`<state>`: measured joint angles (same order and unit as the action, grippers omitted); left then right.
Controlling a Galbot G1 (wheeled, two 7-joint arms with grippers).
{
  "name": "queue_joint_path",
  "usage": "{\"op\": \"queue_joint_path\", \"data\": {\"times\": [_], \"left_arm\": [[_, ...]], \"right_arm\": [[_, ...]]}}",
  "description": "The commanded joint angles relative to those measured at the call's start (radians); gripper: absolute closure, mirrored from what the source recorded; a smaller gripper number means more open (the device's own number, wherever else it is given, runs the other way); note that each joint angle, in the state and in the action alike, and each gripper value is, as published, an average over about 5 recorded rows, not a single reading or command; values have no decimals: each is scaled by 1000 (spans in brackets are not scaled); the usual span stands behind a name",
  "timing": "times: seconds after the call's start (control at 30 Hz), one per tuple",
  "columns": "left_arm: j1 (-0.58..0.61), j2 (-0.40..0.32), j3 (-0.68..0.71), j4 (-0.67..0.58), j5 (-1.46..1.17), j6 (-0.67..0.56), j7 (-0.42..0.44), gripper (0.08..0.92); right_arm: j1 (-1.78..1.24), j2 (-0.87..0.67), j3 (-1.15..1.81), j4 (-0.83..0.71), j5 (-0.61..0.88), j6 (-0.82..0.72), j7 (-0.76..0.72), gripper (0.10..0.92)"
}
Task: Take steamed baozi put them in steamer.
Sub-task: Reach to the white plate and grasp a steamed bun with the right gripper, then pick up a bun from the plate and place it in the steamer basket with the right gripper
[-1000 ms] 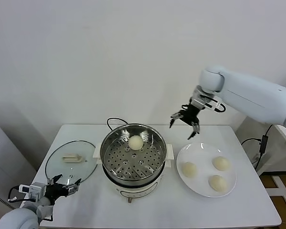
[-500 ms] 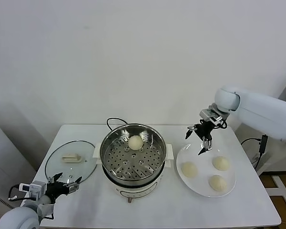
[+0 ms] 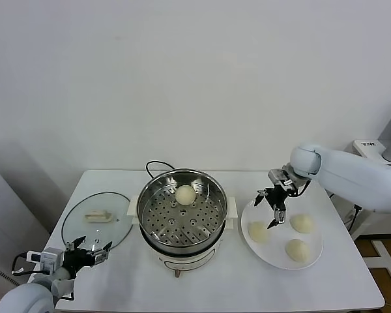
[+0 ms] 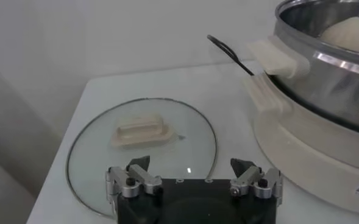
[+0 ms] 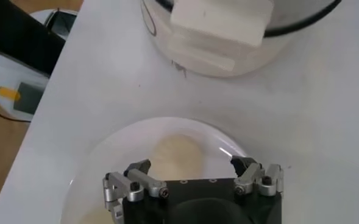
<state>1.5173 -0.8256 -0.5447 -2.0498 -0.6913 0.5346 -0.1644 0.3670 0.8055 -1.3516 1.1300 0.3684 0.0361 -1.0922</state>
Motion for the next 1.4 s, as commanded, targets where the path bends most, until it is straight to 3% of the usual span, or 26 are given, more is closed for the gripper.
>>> {"op": "queue_joint_path", "data": {"times": [0.03, 0.47, 0.77, 0.93, 1.4], "left_arm": [[0, 0, -1, 1, 2, 0, 0, 177], [3, 2, -1, 4, 4, -1, 0, 177], [10, 2, -6, 2, 5, -3, 0, 177], [11, 1, -7, 0, 5, -2, -2, 177], [14, 1, -9, -8, 9, 5, -12, 177]], "right_arm": [[-91, -1, 22, -26, -34, -23, 25, 203], [-183, 39, 96, -80, -67, -19, 54, 243], [-189, 33, 114, -86, -78, -20, 52, 475], [-164, 23, 104, -72, -55, -25, 52, 550], [300, -68, -131, 169, 164, -136, -19, 555]]}}
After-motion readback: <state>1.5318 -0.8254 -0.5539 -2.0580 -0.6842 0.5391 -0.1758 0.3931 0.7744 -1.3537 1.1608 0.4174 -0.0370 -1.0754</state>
